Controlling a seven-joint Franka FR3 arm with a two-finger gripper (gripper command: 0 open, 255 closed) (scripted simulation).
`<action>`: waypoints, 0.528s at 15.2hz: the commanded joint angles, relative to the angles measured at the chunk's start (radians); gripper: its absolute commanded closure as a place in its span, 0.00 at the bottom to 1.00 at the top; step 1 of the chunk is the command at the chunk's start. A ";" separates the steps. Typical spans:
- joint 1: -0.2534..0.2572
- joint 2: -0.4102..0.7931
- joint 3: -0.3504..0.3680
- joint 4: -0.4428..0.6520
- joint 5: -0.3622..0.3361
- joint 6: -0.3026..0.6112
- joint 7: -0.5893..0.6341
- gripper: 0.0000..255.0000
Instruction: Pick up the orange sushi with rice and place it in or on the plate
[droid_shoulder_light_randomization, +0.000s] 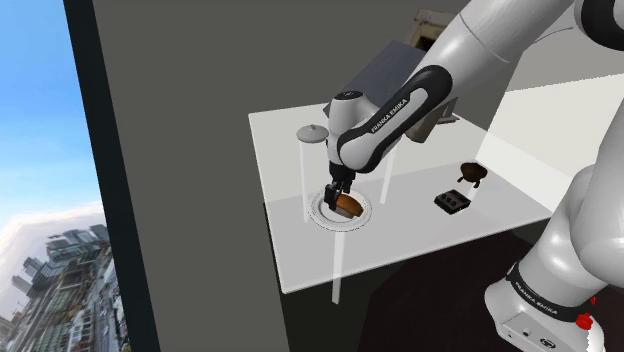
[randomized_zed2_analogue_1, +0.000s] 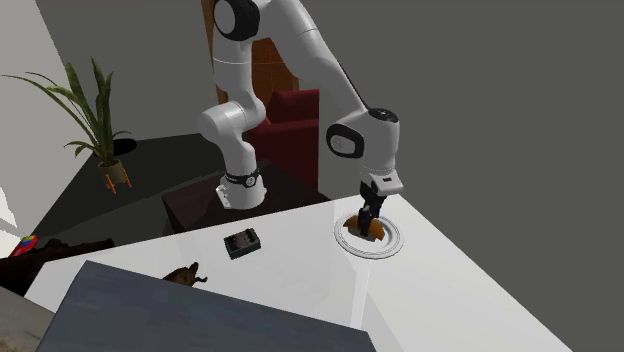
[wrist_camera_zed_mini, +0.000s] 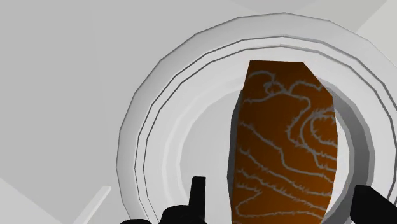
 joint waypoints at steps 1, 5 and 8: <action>0.000 0.000 0.000 0.000 0.000 0.000 0.000 0.00; -0.001 -0.105 -0.001 0.020 0.001 -0.124 -0.001 0.00; -0.001 -0.105 -0.001 0.020 0.001 -0.124 -0.001 0.00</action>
